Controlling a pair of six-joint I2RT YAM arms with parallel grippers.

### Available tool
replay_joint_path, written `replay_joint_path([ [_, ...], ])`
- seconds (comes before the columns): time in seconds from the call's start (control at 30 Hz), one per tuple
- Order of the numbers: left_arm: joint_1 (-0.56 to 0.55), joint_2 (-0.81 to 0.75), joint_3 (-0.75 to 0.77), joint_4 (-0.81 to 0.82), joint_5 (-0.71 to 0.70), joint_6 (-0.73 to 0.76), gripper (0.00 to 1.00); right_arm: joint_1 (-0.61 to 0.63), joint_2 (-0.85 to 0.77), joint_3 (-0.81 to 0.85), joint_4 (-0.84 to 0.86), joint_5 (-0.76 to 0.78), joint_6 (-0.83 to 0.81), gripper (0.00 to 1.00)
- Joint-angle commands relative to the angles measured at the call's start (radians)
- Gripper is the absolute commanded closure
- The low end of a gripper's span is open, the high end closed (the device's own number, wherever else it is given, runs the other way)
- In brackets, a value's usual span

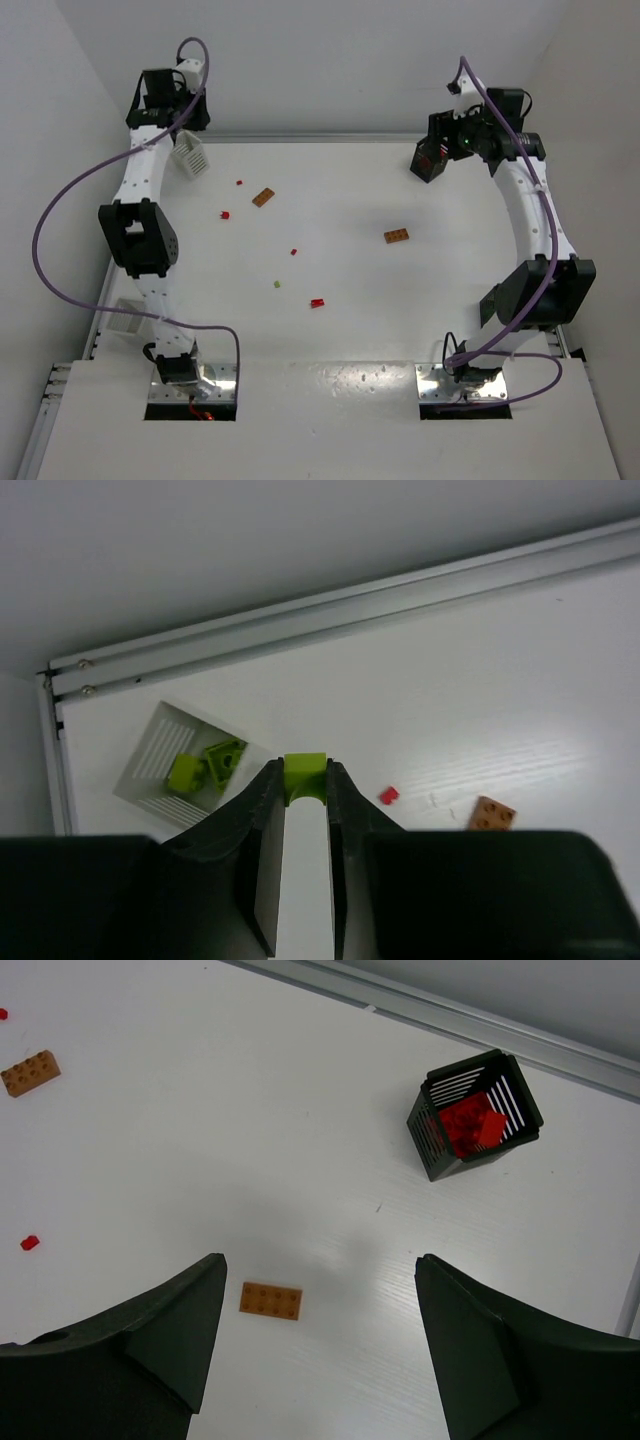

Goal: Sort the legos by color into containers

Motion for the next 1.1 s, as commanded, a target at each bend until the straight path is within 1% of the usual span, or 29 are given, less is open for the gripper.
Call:
replay_joint_path([
  [0.0,0.041,0.132,0.131,-0.058,-0.067,-0.056,0.79,0.010,0.001,0.042,0.035,-0.013,0.005,0.23],
  [0.1,0.081,0.212,0.197,-0.058,-0.067,-0.100,0.79,0.010,-0.008,0.042,0.035,-0.004,0.005,0.23],
  [0.27,0.137,0.292,0.242,-0.058,-0.067,-0.155,0.79,0.010,-0.017,0.031,0.035,-0.004,-0.004,0.23],
  [0.4,0.148,0.292,0.242,-0.035,-0.058,-0.175,0.79,0.010,-0.018,0.022,0.035,-0.004,-0.004,0.23],
  [0.63,0.148,0.301,0.251,-0.026,-0.067,-0.157,0.77,0.010,-0.027,0.012,0.035,0.005,-0.004,0.23],
  [0.73,0.148,0.311,0.251,-0.026,-0.076,-0.157,0.71,0.010,-0.027,0.012,0.035,0.005,-0.004,0.23],
  [0.87,0.148,0.311,0.251,-0.026,-0.076,-0.157,0.55,0.010,-0.027,0.012,0.035,0.005,-0.004,0.23],
  [0.9,0.148,0.311,0.251,-0.026,-0.088,-0.157,0.47,0.010,-0.027,0.012,0.035,0.005,-0.004,0.23],
  [0.97,0.148,0.311,0.251,-0.016,-0.101,-0.157,0.40,0.010,-0.027,0.012,0.035,0.005,-0.004,0.23],
  [1.0,0.148,0.311,0.251,-0.016,-0.110,-0.157,0.38,0.010,-0.027,0.012,0.035,0.005,-0.004,0.23],
  [1.03,0.157,0.286,0.251,-0.016,-0.110,-0.157,0.38,0.010,-0.027,0.012,0.035,0.005,-0.004,0.23],
  [1.07,0.157,0.271,0.237,-0.016,-0.081,-0.157,0.38,0.010,-0.027,0.012,0.035,0.005,-0.004,0.23],
])
